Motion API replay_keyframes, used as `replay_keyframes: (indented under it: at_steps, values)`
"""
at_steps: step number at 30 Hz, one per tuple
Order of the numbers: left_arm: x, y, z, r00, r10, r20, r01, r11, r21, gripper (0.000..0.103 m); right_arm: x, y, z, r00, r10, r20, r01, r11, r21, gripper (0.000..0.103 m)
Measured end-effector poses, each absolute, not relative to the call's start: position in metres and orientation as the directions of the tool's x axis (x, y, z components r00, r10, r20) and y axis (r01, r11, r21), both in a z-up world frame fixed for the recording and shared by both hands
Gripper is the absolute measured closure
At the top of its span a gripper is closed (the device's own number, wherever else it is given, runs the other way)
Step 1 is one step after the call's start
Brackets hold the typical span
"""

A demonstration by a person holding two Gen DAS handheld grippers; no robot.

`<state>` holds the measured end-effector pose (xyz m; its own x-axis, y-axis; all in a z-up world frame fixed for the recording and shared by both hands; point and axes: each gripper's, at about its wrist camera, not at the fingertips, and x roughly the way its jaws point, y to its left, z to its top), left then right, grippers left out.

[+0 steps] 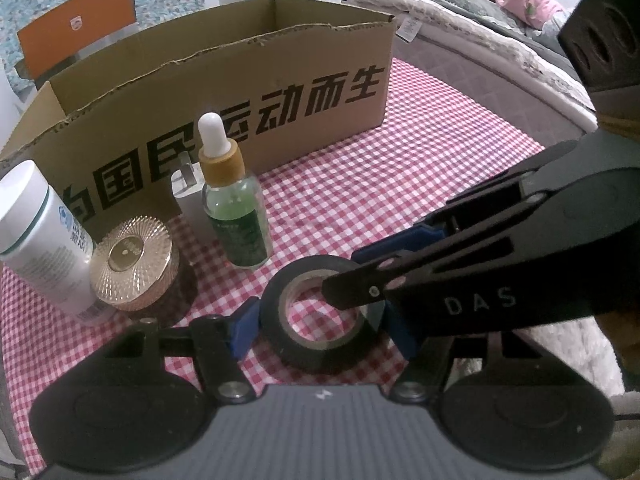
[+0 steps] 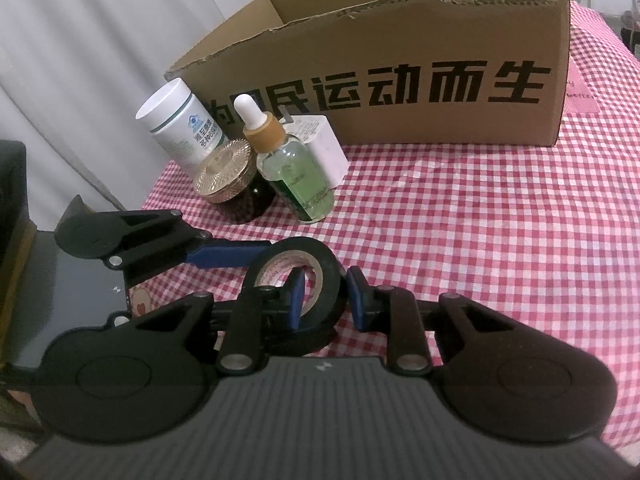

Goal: Organize rigid objects
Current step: 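Close the right tool on the black tape roll and lift it, then carry the black tape roll over the box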

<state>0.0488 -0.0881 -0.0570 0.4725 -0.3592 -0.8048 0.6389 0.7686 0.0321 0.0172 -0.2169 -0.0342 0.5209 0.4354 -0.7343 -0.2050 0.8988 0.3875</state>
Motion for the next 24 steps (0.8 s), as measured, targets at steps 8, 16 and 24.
replay_keyframes:
  at_steps: [8,16,24]
  values:
    - [0.045,-0.089,-0.056,0.484,-0.349,-0.802,0.635,0.771,0.047,0.035,0.017,-0.216,-0.033,0.522,0.436,-0.733,-0.197,0.898,0.394,0.081]
    - [0.039,-0.089,-0.048,0.500,-0.352,-0.791,0.634,0.771,0.057,0.035,0.012,-0.215,-0.030,0.532,0.437,-0.725,-0.201,0.897,0.394,0.081]
    - [0.024,-0.086,-0.014,0.558,-0.388,-0.733,0.636,0.768,0.078,0.035,-0.001,-0.216,0.000,0.588,0.421,-0.691,-0.213,0.905,0.369,0.081]
